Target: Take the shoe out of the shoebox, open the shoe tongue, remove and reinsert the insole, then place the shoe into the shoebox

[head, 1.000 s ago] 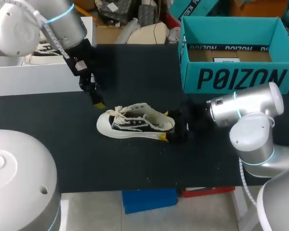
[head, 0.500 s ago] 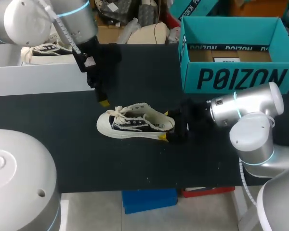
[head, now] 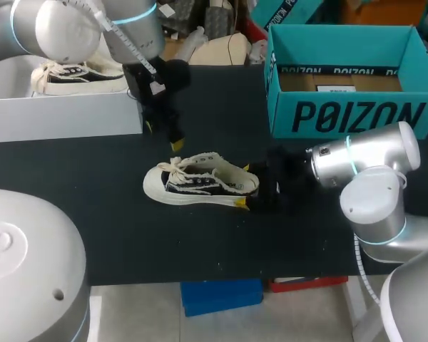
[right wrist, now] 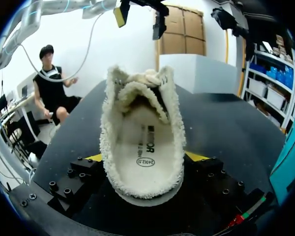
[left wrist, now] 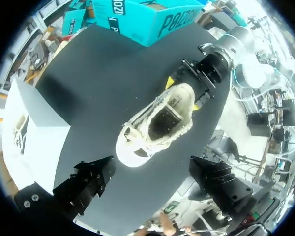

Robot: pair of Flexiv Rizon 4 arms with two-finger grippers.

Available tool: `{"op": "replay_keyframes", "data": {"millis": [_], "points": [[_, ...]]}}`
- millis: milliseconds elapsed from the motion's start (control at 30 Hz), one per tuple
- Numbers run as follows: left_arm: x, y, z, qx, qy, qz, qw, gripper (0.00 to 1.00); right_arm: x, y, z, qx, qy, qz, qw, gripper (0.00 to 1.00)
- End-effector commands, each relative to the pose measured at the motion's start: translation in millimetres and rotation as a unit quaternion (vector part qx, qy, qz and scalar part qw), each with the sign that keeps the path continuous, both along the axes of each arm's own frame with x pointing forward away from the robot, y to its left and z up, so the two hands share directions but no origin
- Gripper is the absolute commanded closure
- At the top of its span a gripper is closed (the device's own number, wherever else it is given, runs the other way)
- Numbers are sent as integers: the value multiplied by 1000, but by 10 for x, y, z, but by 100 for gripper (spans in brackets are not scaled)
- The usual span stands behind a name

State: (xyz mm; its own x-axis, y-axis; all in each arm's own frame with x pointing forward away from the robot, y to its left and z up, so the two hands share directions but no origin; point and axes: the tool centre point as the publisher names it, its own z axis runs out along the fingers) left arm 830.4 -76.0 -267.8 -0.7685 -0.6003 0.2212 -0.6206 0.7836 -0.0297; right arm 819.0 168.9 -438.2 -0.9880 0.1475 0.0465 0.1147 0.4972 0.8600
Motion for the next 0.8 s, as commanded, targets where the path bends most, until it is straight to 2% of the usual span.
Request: {"op": "replay_keyframes", "data": {"millis": [33,333,367,400,433,600,667,800], "points": [[15,-37,11,38,42,189,980,0,-8,26,-33,0,0,-1,1000,100],[15,-37,11,38,42,189,980,0,-8,26,-33,0,0,-1,1000,100],[22,-91,5,70,24,246,966,0,-8,26,-33,0,0,-1,1000,100],[-12,-162,-6,106,-25,275,955,0,-8,26,-33,0,0,-1,1000,100],[-31,-226,-5,120,-32,300,946,0,-8,26,-33,0,0,-1,1000,100],[-89,-441,-44,145,-69,337,928,0,-8,26,-33,0,0,-1,1000,100],[-71,-484,-88,171,-80,358,915,0,-8,26,-33,0,0,-1,1000,100],[-70,-549,-130,184,-90,380,902,0,-8,26,-33,0,0,-1,1000,100]]}}
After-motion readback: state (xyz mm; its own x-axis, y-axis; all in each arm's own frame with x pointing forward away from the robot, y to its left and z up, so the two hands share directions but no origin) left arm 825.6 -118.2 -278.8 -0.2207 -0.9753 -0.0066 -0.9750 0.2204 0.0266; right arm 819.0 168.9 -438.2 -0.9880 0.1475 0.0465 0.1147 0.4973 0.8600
